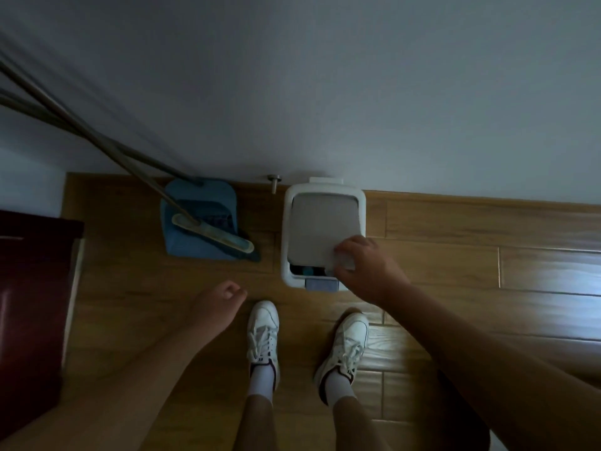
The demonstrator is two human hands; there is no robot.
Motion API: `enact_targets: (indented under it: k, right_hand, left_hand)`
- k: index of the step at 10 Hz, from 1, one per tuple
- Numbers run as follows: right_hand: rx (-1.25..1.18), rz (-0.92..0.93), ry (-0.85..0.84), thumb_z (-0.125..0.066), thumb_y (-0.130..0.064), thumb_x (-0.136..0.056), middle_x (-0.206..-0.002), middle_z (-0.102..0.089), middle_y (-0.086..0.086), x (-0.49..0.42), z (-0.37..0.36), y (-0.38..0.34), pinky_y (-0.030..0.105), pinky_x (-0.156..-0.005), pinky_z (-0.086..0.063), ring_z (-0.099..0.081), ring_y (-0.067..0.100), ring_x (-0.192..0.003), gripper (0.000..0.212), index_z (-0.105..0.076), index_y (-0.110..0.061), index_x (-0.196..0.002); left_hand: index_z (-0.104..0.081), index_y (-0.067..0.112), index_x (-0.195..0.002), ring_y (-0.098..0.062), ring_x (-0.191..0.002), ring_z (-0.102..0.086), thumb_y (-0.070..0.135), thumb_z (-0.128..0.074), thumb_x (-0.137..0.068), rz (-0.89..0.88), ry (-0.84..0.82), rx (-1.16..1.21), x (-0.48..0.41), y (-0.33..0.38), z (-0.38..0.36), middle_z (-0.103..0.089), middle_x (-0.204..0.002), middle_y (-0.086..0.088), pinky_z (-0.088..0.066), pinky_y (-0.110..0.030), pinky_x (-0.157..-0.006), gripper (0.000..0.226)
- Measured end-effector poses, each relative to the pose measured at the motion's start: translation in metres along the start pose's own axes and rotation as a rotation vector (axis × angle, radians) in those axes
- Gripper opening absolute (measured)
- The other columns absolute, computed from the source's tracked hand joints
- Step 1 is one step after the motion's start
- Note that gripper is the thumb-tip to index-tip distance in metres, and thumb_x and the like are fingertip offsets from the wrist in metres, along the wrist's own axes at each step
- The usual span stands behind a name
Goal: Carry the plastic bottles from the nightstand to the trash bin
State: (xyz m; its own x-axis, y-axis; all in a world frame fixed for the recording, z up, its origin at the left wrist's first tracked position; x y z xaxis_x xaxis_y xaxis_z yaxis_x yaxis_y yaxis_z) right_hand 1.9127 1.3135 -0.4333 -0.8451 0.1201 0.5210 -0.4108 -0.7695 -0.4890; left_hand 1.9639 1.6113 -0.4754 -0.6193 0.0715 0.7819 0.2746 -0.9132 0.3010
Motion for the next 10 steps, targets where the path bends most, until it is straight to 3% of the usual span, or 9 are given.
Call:
enact_targets:
  k: [1,3,4,5,7,8,9,10]
  right_hand:
    - [0.057,-0.013,-0.059,-0.053,-0.037,-0.094,-0.146,-0.048,0.001,0.000,-0.030,0.011,0.039,-0.100,-0.045,-0.044,0.023,-0.131,0.052,-0.047,-0.019,-0.143]
    - [0.116,-0.021,-0.125,-0.057,-0.033,-0.093,-0.162,-0.023,0.004,0.004,-0.079,0.024,0.041,-0.115,-0.034,-0.025,0.027,-0.147,0.065,-0.033,-0.017,-0.152]
    - [0.147,-0.023,-0.161,-0.060,-0.030,-0.091,-0.167,-0.009,0.005,0.016,-0.090,0.026,0.045,-0.120,-0.029,-0.011,0.026,-0.153,0.073,-0.025,-0.019,-0.155]
    - [0.171,-0.044,-0.202,-0.061,-0.031,-0.092,-0.168,-0.005,0.002,0.020,-0.093,0.028,0.046,-0.119,-0.025,-0.008,0.024,-0.154,0.076,-0.022,-0.021,-0.156]
    - [0.250,-0.061,-0.243,-0.062,-0.031,-0.091,-0.168,0.003,-0.001,0.019,-0.093,0.029,0.043,-0.121,-0.018,-0.003,0.023,-0.155,0.087,-0.007,-0.024,-0.159]
    - [0.298,-0.081,-0.270,-0.063,-0.029,-0.090,-0.168,0.005,0.001,0.017,-0.093,0.024,0.043,-0.122,-0.016,-0.002,0.024,-0.155,0.093,-0.002,-0.023,-0.160]
    - [0.269,-0.144,-0.290,-0.065,-0.031,-0.088,-0.167,-0.006,0.005,0.009,-0.088,0.013,0.047,-0.117,-0.028,-0.016,0.029,-0.152,0.087,-0.014,-0.021,-0.157]
    - [0.170,-0.249,-0.352,-0.063,-0.034,-0.089,-0.160,-0.028,0.009,0.006,-0.081,0.006,0.046,-0.109,-0.041,-0.037,0.032,-0.142,0.073,-0.030,-0.019,-0.153]
  left_hand:
    - [-0.060,0.021,-0.124,-0.019,-0.095,-0.068,0.041,-0.053,-0.099,0.073,0.014,0.193,0.001,-0.017,-0.012,-0.070,-0.113,-0.004,-0.056,-0.042,-0.087,0.033]
    - [-0.057,0.017,-0.131,-0.017,-0.097,-0.067,0.040,-0.051,-0.100,0.109,-0.012,0.230,0.007,-0.041,-0.043,-0.068,-0.116,-0.004,-0.054,-0.039,-0.085,0.039]
    - [-0.060,0.020,-0.124,-0.015,-0.094,-0.067,0.042,-0.048,-0.100,0.077,-0.036,0.154,0.017,-0.047,-0.052,-0.069,-0.108,-0.001,-0.053,-0.034,-0.075,0.035]
    - [-0.063,0.025,-0.106,-0.016,-0.089,-0.069,0.041,-0.047,-0.101,0.055,-0.035,0.100,0.026,-0.049,-0.055,-0.071,-0.099,0.001,-0.058,-0.038,-0.078,0.023]
    - [-0.062,0.026,-0.100,-0.019,-0.087,-0.070,0.041,-0.047,-0.101,0.037,-0.030,0.099,0.020,-0.045,-0.047,-0.071,-0.096,0.001,-0.058,-0.041,-0.079,0.021]
    - [-0.063,0.023,-0.109,-0.019,-0.089,-0.069,0.043,-0.047,-0.100,0.034,-0.050,0.096,0.014,-0.042,-0.042,-0.070,-0.098,0.001,-0.057,-0.039,-0.074,0.027]
    - [-0.061,0.029,-0.107,-0.015,-0.093,-0.067,0.043,-0.047,-0.101,0.039,-0.068,0.121,0.018,-0.033,-0.031,-0.069,-0.103,0.003,-0.053,-0.033,-0.072,0.021]
    - [-0.058,0.036,-0.093,-0.019,-0.093,-0.068,0.041,-0.048,-0.101,0.030,-0.049,0.178,0.028,-0.026,-0.015,-0.069,-0.101,0.001,-0.054,-0.040,-0.082,0.014]
Point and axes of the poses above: each hand's wrist, its own x-axis away from the middle knuckle, its own z-axis out of the back of the hand, y = z × x, the point moved 6 cm from there along -x, towards the middle knuckle
